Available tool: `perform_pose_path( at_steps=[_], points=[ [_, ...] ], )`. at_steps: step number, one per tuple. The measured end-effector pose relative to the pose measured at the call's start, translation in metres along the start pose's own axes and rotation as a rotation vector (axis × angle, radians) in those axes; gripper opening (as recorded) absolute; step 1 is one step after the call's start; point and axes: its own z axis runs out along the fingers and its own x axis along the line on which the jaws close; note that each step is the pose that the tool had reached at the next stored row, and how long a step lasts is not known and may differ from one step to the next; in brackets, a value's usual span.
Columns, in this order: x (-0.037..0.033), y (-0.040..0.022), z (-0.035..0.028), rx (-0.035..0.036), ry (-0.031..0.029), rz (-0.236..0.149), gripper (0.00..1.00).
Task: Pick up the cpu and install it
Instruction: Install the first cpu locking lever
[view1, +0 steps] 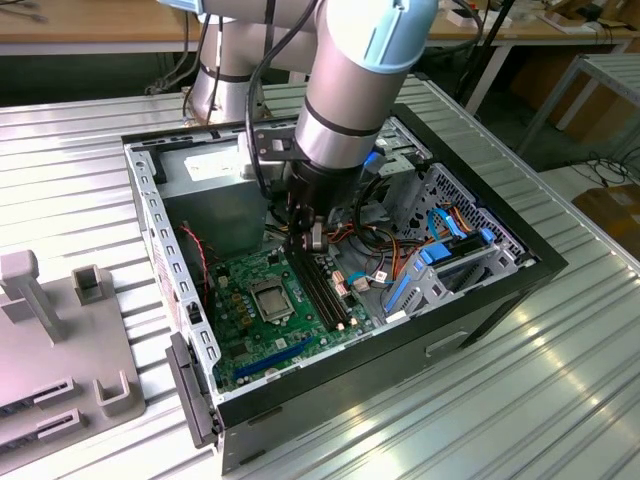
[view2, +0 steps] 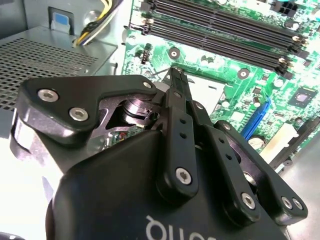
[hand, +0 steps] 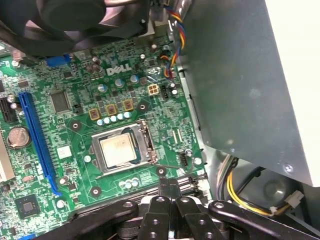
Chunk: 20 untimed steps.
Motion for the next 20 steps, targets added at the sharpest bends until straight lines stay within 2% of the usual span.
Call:
perform_pose_path(
  at_steps=[4,5,6,9,12,20],
  points=[
    [-0.0012,-0.0014,0.0,-0.0087,-0.0312,-0.001,0.11],
    [-0.0017,-0.002,0.0,-0.0122,-0.0456,-0.001,0.11],
    [-0.002,-0.0027,-0.0001,-0.014,-0.0545,-0.002,0.11],
    [-0.0032,-0.0057,0.0003,-0.0157,-0.0641,-0.001,0.11],
    [-0.0042,-0.0065,0.0014,-0.0178,-0.0707,-0.001,0.11],
    [-0.0057,-0.0064,0.007,-0.0215,-0.084,-0.002,0.11]
  ],
)
